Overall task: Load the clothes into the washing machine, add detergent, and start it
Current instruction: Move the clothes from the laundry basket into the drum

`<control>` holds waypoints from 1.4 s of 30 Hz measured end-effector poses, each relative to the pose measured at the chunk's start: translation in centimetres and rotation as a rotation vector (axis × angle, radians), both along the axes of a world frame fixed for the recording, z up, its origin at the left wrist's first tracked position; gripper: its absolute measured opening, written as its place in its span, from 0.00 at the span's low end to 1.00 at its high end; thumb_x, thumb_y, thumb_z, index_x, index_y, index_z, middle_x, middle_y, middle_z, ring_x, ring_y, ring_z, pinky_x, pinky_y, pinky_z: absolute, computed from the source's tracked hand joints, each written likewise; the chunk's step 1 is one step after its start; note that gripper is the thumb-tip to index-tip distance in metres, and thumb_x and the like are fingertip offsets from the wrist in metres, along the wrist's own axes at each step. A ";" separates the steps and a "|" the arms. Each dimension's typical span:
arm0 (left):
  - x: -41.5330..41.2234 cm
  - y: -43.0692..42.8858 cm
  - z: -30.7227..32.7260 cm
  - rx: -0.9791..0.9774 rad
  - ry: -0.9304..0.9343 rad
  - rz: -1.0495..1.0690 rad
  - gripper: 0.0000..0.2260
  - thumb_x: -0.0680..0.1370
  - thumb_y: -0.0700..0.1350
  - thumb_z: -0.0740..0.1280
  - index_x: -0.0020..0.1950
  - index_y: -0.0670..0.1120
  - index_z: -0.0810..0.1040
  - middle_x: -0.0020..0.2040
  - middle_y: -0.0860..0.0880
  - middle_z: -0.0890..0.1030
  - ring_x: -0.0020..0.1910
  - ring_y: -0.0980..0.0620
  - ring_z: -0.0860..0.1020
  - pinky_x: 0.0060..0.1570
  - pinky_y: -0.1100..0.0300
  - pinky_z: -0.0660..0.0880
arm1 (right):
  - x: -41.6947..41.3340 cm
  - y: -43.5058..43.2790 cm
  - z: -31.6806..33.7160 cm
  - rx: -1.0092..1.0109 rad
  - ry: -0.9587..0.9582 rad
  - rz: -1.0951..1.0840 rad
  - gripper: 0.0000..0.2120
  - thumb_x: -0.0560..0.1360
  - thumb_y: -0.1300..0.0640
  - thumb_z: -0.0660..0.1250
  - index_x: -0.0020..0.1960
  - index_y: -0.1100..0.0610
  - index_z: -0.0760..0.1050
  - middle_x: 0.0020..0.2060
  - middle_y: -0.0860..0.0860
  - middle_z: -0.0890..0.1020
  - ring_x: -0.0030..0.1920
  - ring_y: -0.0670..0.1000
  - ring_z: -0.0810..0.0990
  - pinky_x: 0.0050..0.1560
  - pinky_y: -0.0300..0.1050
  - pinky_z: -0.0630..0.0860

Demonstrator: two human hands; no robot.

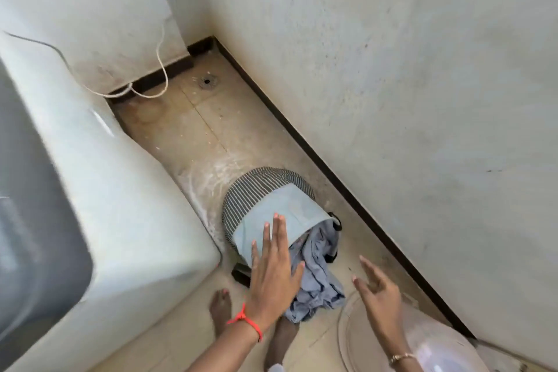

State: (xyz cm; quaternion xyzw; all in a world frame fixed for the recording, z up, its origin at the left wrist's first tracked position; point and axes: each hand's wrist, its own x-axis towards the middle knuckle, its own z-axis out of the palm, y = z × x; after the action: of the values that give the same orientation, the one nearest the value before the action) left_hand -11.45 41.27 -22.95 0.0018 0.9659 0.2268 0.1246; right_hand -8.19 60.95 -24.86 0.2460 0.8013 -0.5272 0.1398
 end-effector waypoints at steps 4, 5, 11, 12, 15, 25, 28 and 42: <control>1.3 2.7 -13.1 -0.230 -0.235 -0.069 0.49 0.62 0.54 0.76 0.75 0.41 0.54 0.73 0.42 0.64 0.71 0.39 0.64 0.53 0.31 0.70 | 1.2 1.8 -11.6 -0.065 -0.150 -0.027 0.26 0.72 0.69 0.67 0.69 0.62 0.66 0.68 0.55 0.70 0.65 0.48 0.68 0.64 0.44 0.66; 1.2 3.1 -16.1 -0.289 -0.273 -0.081 0.48 0.62 0.53 0.76 0.75 0.42 0.56 0.74 0.42 0.63 0.72 0.39 0.63 0.53 0.29 0.68 | 1.3 2.0 -14.3 -0.066 -0.170 -0.055 0.27 0.72 0.69 0.67 0.69 0.62 0.65 0.68 0.56 0.70 0.66 0.49 0.68 0.64 0.44 0.66; -0.3 2.9 -27.8 -0.186 -0.442 0.319 0.52 0.69 0.44 0.71 0.74 0.51 0.30 0.77 0.42 0.38 0.73 0.31 0.46 0.58 0.25 0.61 | -1.4 4.5 -29.5 0.009 -0.301 -0.165 0.33 0.73 0.66 0.67 0.73 0.60 0.55 0.69 0.61 0.66 0.68 0.60 0.67 0.61 0.52 0.70; -0.1 2.5 -29.0 -0.136 -0.447 0.393 0.49 0.72 0.43 0.68 0.72 0.53 0.27 0.76 0.42 0.34 0.73 0.31 0.44 0.60 0.27 0.60 | -2.4 5.1 -31.5 0.050 -0.312 -0.134 0.34 0.73 0.65 0.68 0.74 0.61 0.54 0.69 0.63 0.66 0.68 0.61 0.67 0.64 0.54 0.69; 1.0 0.5 -32.2 -0.027 -0.395 0.550 0.47 0.74 0.44 0.66 0.72 0.55 0.27 0.76 0.42 0.35 0.73 0.32 0.49 0.59 0.36 0.67 | -6.0 6.4 -37.1 0.171 -0.310 -0.098 0.37 0.72 0.63 0.69 0.74 0.61 0.51 0.70 0.64 0.64 0.68 0.62 0.66 0.67 0.57 0.66; 1.4 -2.0 -32.7 0.141 -0.362 0.529 0.39 0.76 0.41 0.62 0.76 0.57 0.39 0.72 0.38 0.65 0.60 0.36 0.74 0.56 0.43 0.73 | -10.9 4.8 -43.5 0.318 -0.361 -0.159 0.17 0.77 0.59 0.63 0.52 0.75 0.74 0.48 0.71 0.78 0.48 0.63 0.77 0.41 0.49 0.62; -1.7 -3.2 -28.9 0.108 -0.387 0.586 0.34 0.74 0.33 0.59 0.77 0.47 0.48 0.67 0.36 0.70 0.61 0.37 0.71 0.57 0.49 0.70 | -11.1 3.2 -38.9 0.390 -0.239 -0.067 0.14 0.78 0.61 0.60 0.52 0.75 0.72 0.46 0.70 0.78 0.44 0.61 0.75 0.41 0.51 0.63; -17.7 -14.8 -17.2 -0.204 -0.105 0.768 0.13 0.71 0.36 0.64 0.55 0.36 0.75 0.55 0.32 0.76 0.55 0.31 0.74 0.51 0.45 0.71 | -25.2 -3.7 -17.4 0.667 0.163 0.524 0.12 0.76 0.64 0.60 0.58 0.63 0.65 0.44 0.69 0.76 0.44 0.68 0.76 0.37 0.53 0.67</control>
State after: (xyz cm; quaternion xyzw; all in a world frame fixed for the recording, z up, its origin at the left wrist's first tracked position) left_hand -29.18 26.47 -40.13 -0.3832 0.9063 0.1595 0.0794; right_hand -33.40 57.22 -42.28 0.0233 0.9716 -0.2038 0.1179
